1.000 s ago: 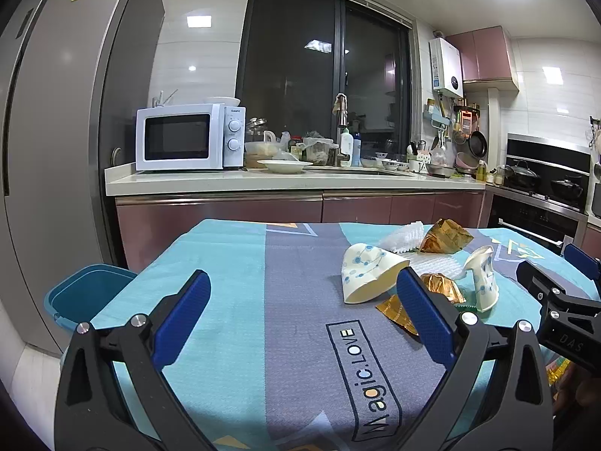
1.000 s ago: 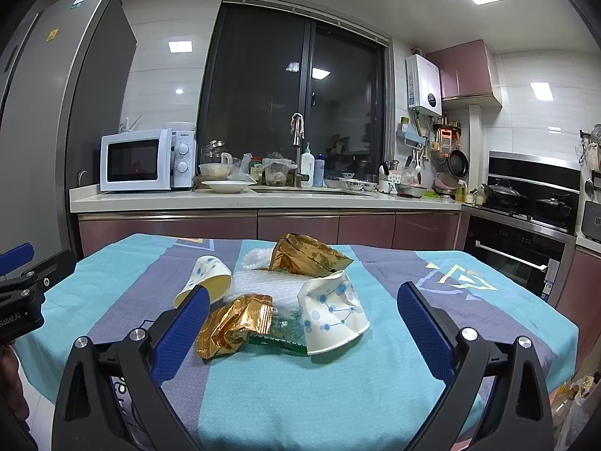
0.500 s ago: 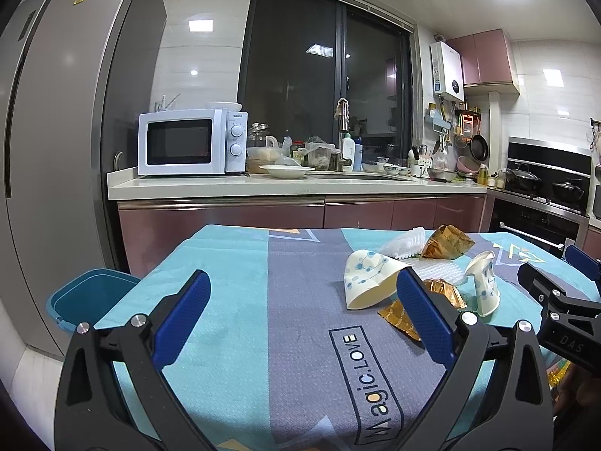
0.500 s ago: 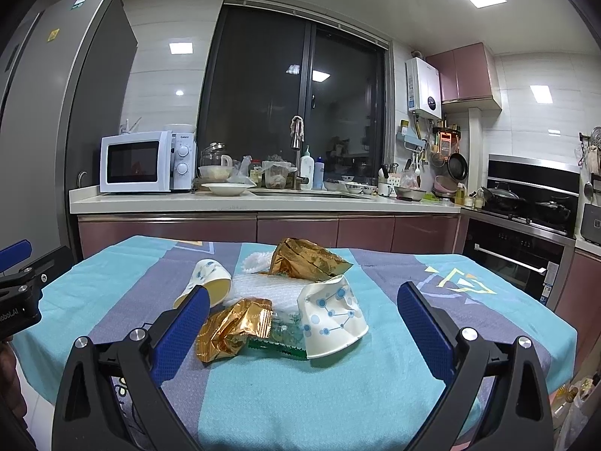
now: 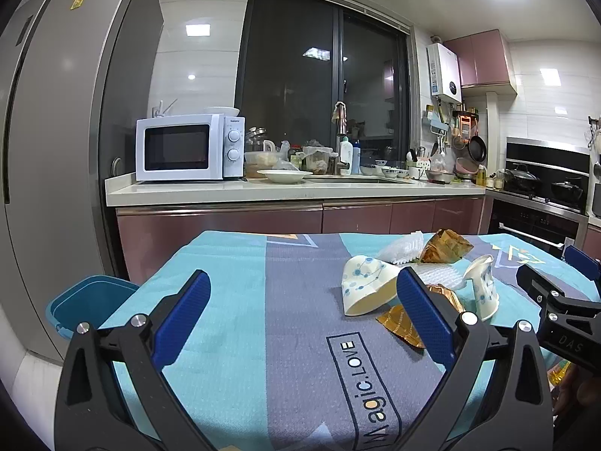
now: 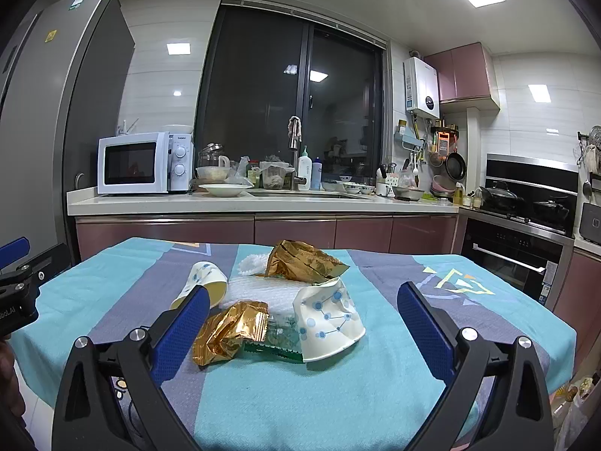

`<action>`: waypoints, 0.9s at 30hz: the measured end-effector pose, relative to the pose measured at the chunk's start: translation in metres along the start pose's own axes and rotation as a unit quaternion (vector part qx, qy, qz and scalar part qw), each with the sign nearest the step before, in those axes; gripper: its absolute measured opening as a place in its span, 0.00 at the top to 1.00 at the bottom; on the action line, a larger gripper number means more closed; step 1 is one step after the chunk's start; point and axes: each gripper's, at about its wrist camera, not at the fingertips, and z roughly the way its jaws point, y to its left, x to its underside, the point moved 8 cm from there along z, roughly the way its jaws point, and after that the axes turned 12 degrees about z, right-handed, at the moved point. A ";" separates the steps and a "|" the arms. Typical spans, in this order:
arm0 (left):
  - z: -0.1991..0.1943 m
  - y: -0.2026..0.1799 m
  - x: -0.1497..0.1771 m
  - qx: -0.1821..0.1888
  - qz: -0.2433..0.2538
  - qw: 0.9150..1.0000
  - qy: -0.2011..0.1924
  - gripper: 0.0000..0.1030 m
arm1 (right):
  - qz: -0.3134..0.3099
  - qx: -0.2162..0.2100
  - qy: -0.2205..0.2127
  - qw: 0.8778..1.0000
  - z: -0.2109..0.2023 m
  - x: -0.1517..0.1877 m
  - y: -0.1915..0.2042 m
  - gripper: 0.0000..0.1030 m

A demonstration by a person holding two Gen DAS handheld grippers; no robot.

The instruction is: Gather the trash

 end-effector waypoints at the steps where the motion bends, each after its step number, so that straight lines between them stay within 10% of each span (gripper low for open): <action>1: 0.000 0.000 0.000 0.000 0.000 1.000 0.000 0.05 | 0.000 0.000 0.001 1.000 0.000 0.000 0.000 0.06; 27: 0.025 -0.018 -0.011 0.030 0.012 0.999 -0.007 0.05 | -0.005 0.015 0.014 1.000 0.025 0.003 -0.009 0.06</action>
